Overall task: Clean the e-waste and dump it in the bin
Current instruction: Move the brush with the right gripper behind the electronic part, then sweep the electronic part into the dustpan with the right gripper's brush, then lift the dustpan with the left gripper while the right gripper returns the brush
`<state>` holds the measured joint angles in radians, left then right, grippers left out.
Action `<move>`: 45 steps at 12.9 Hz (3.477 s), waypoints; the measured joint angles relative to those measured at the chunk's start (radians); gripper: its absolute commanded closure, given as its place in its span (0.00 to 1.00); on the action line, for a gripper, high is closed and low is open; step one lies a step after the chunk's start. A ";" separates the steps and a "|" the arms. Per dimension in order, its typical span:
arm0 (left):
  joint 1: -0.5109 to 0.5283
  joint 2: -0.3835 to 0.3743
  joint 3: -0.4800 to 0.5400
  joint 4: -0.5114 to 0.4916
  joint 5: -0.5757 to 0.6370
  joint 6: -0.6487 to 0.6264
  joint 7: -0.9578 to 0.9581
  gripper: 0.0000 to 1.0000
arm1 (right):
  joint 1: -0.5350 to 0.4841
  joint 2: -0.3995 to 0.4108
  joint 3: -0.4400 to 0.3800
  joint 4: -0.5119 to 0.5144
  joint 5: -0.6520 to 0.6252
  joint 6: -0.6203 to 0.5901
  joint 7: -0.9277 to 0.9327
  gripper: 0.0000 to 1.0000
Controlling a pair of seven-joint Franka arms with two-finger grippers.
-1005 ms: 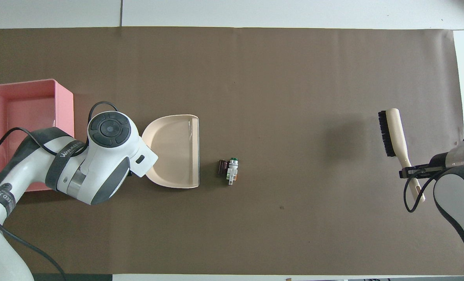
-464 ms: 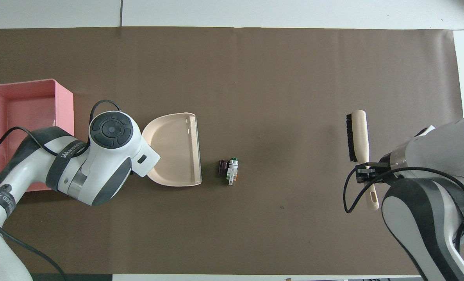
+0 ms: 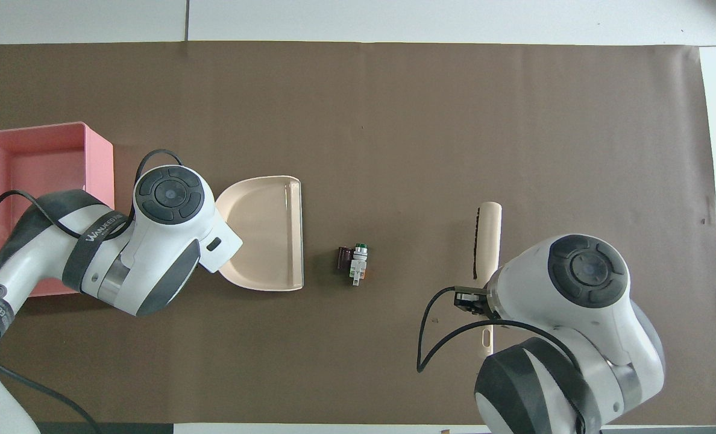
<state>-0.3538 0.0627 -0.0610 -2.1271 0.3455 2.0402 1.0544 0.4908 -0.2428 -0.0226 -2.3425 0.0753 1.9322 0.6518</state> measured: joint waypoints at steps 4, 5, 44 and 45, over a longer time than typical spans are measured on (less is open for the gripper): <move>-0.009 -0.001 -0.001 0.019 0.089 -0.024 0.037 1.00 | 0.188 0.050 0.000 -0.041 0.001 0.127 0.137 1.00; -0.010 -0.001 -0.001 0.019 0.091 -0.032 0.037 1.00 | 0.224 0.074 0.001 -0.042 0.001 0.160 0.148 1.00; 0.162 -0.082 0.013 0.016 -0.204 0.027 0.336 1.00 | -0.180 0.003 -0.017 0.256 0.067 -0.304 -0.322 1.00; 0.203 -0.087 0.015 0.039 -0.216 0.001 0.393 1.00 | -0.241 0.005 -0.018 0.254 0.052 -0.306 -0.389 1.00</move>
<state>-0.1509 -0.0243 -0.0456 -2.0886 0.1300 2.0413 1.4471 0.2499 -0.2381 -0.0402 -2.0889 0.1269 1.6267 0.2626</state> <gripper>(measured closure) 0.670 0.744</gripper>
